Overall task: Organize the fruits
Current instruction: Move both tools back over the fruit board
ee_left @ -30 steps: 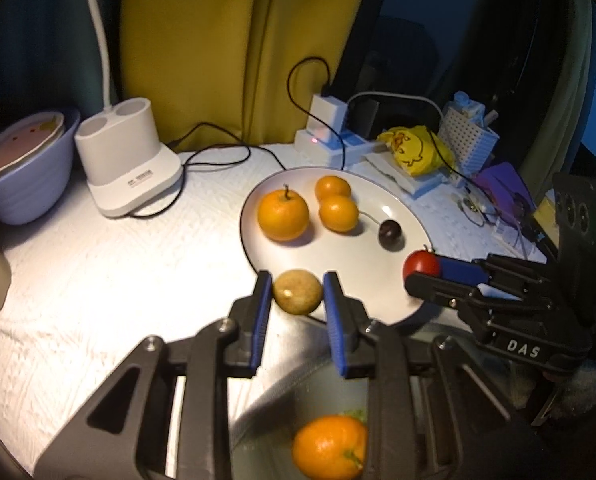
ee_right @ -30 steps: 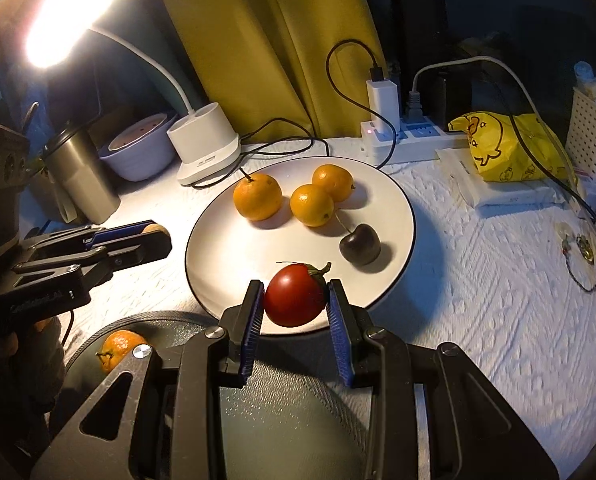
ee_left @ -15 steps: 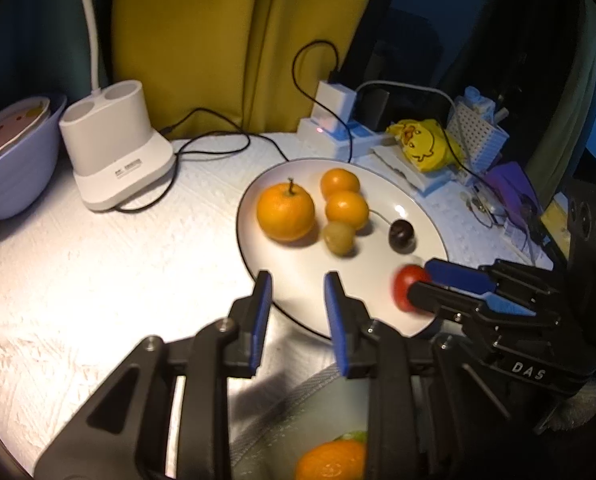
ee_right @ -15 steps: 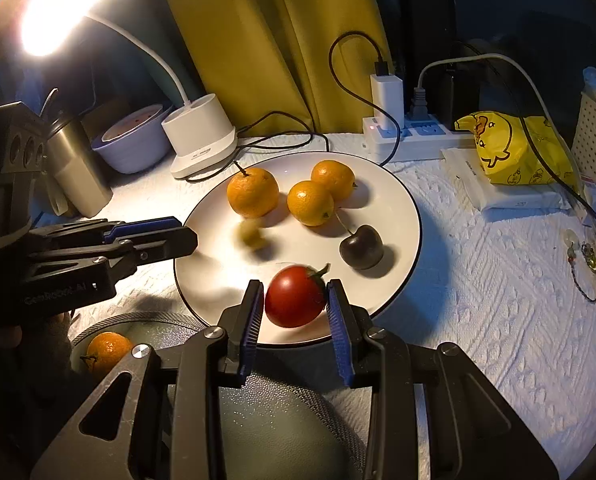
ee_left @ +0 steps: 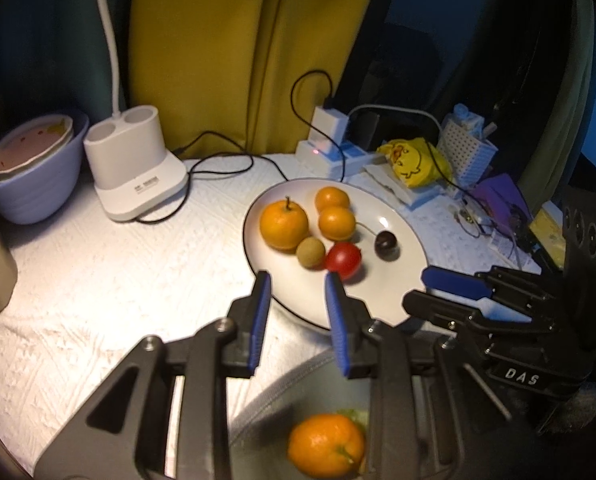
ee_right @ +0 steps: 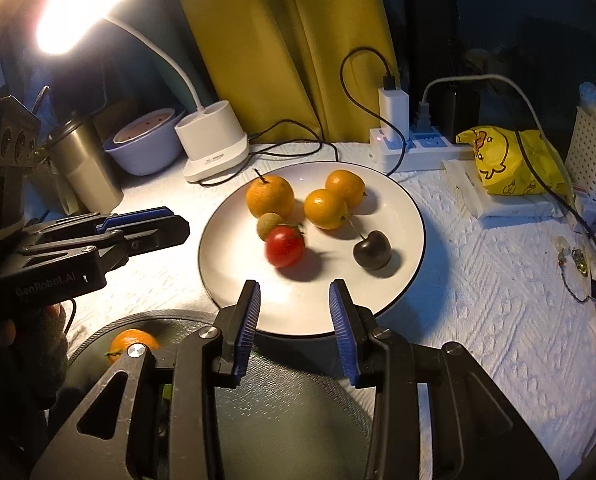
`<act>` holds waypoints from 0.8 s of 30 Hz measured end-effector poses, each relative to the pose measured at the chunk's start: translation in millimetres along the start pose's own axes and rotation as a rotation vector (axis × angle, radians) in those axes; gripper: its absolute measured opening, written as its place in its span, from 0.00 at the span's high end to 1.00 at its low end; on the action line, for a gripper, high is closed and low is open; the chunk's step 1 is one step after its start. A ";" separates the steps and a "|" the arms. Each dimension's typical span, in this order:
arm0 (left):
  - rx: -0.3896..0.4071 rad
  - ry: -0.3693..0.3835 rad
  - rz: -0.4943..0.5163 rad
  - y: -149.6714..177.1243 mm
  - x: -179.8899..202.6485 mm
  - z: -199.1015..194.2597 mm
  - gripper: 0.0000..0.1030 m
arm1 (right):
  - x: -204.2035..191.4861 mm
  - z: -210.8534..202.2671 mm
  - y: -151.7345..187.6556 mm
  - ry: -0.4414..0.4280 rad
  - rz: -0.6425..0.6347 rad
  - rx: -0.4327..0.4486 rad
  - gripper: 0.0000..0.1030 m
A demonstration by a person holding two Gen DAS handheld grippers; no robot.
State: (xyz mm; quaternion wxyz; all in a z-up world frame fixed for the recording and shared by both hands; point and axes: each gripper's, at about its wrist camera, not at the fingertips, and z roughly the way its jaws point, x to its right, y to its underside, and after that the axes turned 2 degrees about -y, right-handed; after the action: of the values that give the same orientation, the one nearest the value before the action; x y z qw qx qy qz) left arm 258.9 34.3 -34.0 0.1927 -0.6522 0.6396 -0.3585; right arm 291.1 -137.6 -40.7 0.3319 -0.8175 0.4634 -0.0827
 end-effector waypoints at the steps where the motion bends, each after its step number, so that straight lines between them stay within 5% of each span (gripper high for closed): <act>1: 0.004 0.000 -0.002 0.7 -0.1 -3.5 0.72 | -1.9 -2.3 0.2 0.001 -0.002 0.002 0.63; 24: 0.060 0.009 -0.017 30.6 4.3 -65.7 0.61 | -44.5 -51.5 21.9 0.003 -0.038 0.037 0.63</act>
State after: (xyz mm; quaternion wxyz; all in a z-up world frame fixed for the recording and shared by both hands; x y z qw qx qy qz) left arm 190.4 40.4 -10.9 0.2066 -0.6498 0.6238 -0.3820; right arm 228.1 -133.1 -7.1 0.3445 -0.8197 0.4468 -0.0988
